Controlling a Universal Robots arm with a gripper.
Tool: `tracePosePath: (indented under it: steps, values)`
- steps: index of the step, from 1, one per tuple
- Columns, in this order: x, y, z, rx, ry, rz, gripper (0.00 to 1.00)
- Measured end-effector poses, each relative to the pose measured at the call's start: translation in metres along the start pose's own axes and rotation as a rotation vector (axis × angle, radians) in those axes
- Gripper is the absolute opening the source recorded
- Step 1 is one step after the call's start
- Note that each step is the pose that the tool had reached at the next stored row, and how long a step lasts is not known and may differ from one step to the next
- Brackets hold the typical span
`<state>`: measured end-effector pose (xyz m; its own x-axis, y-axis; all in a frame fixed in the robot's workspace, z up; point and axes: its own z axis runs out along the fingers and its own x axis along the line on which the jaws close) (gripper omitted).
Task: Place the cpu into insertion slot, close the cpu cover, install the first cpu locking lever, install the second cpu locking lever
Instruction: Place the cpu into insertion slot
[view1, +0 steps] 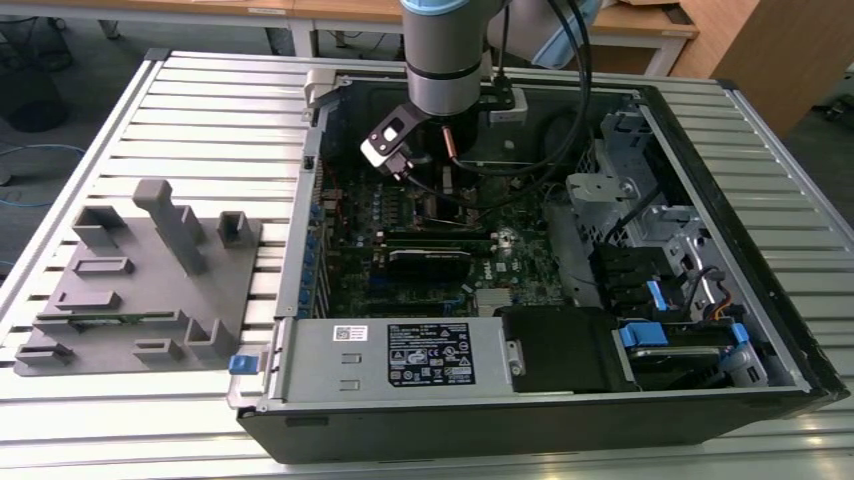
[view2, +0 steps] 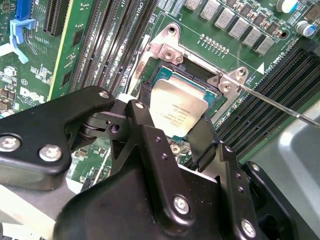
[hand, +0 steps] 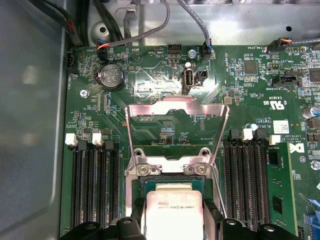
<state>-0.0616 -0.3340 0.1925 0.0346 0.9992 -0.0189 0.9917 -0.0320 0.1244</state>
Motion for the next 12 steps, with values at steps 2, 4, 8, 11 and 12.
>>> tracePosePath:
  steps: [2, 4, 8, 11, 12]
  values:
    - [0.0, 0.0, 0.0, 0.0, 0.0, 0.0, 0.54]
    - [0.0001, 0.0, 0.0, 0.0, 0.0001, 0.0, 0.54]
    - [0.0006, 0.0, 0.0, -0.0001, 0.0001, 0.0, 0.54]
    - [0.0006, 0.0, 0.0, 0.0, 0.0, 0.0, 0.54]
    - [0.0006, 0.0, 0.0001, 0.0, -0.0001, 0.0, 0.54]
